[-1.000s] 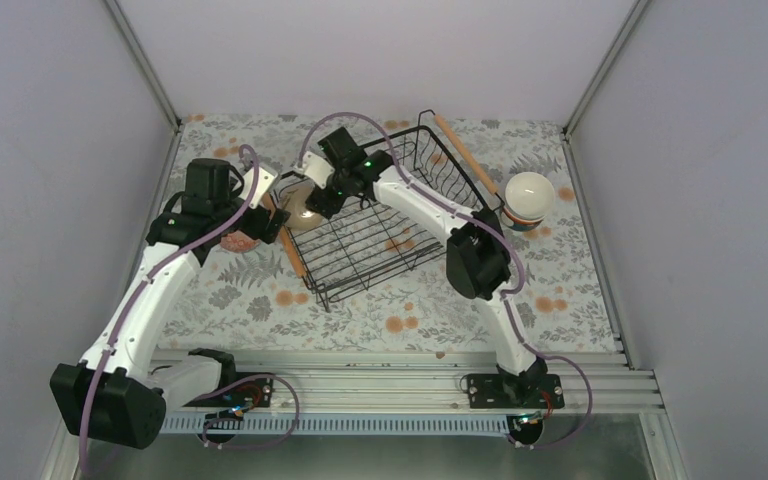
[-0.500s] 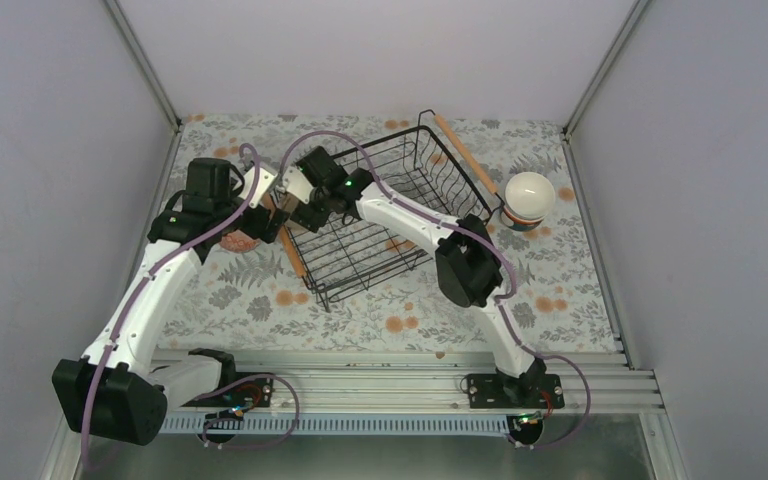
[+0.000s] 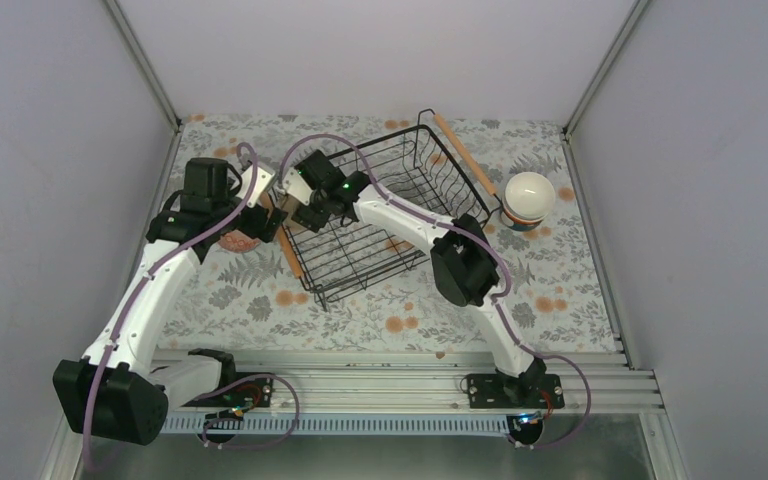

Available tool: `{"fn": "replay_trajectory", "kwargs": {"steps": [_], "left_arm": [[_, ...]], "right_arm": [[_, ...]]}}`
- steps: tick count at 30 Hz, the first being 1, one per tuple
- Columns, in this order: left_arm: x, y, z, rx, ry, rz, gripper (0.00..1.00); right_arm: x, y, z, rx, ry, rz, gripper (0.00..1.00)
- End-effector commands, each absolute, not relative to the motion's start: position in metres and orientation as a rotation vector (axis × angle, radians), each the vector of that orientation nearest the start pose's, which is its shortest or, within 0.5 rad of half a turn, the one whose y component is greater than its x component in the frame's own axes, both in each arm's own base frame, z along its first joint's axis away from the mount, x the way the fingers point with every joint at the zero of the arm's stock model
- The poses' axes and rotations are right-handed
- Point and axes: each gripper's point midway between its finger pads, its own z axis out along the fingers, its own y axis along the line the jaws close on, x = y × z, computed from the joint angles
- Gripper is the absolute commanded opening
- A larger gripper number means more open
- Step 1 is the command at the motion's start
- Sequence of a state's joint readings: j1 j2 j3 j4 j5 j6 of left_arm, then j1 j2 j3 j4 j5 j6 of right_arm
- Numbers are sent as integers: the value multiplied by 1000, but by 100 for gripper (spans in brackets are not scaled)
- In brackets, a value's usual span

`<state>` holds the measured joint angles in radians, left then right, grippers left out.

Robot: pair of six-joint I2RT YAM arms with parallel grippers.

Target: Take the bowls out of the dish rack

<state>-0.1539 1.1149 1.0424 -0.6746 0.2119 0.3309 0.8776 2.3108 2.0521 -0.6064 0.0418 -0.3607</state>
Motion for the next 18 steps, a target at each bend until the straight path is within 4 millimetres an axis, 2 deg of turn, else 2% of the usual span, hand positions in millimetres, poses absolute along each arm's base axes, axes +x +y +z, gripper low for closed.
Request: {"fn": "replay_trajectory", "kwargs": {"steps": [1, 7, 18], "left_arm": [[320, -86, 235, 649, 2189, -166, 100], [321, -85, 234, 645, 2190, -168, 100], [320, -84, 236, 639, 2190, -176, 100]], "right_arm": [[381, 467, 92, -1440, 2037, 144, 82], [372, 467, 106, -1432, 1997, 114, 85], [371, 467, 91, -1369, 1975, -53, 85]]}}
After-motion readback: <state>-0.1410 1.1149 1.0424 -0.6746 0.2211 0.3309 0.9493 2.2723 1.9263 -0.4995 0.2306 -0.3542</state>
